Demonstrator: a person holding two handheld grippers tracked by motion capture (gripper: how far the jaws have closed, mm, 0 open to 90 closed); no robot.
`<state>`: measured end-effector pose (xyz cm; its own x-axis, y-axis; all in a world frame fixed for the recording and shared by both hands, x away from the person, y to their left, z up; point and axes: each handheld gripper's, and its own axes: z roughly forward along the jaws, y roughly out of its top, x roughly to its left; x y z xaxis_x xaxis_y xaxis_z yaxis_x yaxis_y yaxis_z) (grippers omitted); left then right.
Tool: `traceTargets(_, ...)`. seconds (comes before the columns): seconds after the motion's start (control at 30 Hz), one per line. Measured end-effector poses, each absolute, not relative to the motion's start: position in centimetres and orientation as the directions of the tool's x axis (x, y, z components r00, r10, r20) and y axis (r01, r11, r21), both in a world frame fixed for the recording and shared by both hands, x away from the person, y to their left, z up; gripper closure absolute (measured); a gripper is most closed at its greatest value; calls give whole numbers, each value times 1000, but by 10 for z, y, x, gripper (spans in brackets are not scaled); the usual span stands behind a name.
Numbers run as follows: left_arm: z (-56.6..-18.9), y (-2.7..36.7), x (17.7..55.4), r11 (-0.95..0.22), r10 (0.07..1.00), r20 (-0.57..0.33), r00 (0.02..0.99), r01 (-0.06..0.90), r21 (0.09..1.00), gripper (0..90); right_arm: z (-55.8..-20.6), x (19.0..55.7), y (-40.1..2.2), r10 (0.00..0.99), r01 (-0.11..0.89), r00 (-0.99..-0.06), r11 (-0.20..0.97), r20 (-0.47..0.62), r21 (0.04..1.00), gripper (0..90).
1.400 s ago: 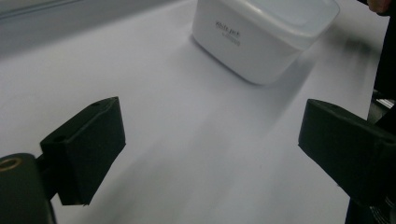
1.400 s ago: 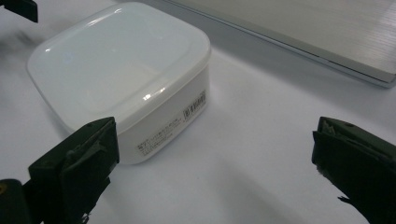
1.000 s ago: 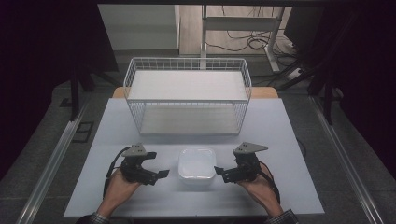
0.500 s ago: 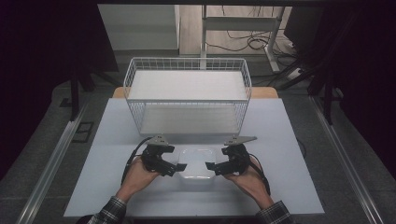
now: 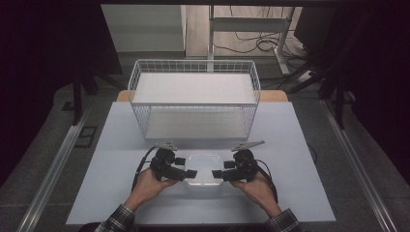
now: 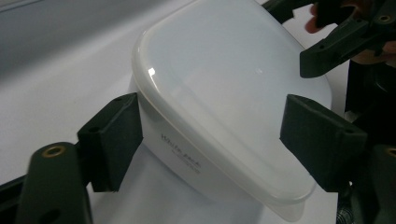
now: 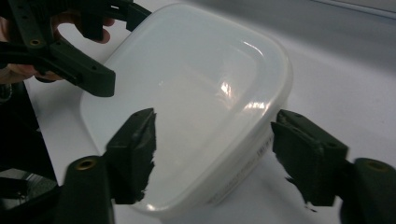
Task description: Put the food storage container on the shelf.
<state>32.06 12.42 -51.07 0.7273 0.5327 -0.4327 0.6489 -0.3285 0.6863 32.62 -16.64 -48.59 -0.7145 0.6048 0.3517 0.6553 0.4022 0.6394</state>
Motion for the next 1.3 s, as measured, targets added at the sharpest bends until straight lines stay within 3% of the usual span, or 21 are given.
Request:
traceTargets(0.03,-508,128,318,-318,540,-446,713,664,676,284,-483,322,-170,613,660,-707,394,352,640,426)
traceTargets(0.2,-502,136,308,-296,550,-462,696,680,671,511,-480,317,-175,620,677,-692,377,370,632,520)
traceTargets(0.23,-500,138,304,-289,553,-463,693,681,673,511,-479,316,-175,623,677,-689,372,370,635,542)
traceTargets(0.27,-499,138,300,-285,560,-458,691,679,676,567,-477,313,-177,630,684,-679,359,377,635,586)
traceTargets(0.47,-496,140,290,-230,577,-476,664,691,685,641,-474,304,-178,659,708,-644,319,389,630,652)
traceTargets(0.63,-497,150,290,-153,549,-527,649,697,700,807,-469,304,-181,673,691,-633,270,383,670,780)
traceTargets(0.9,-493,146,289,-160,612,-458,645,668,727,812,-467,301,-174,700,636,-651,291,294,715,782)
traceTargets(1.3,-470,151,291,-143,650,-399,646,620,771,810,-449,307,-167,689,577,-677,283,256,766,781)
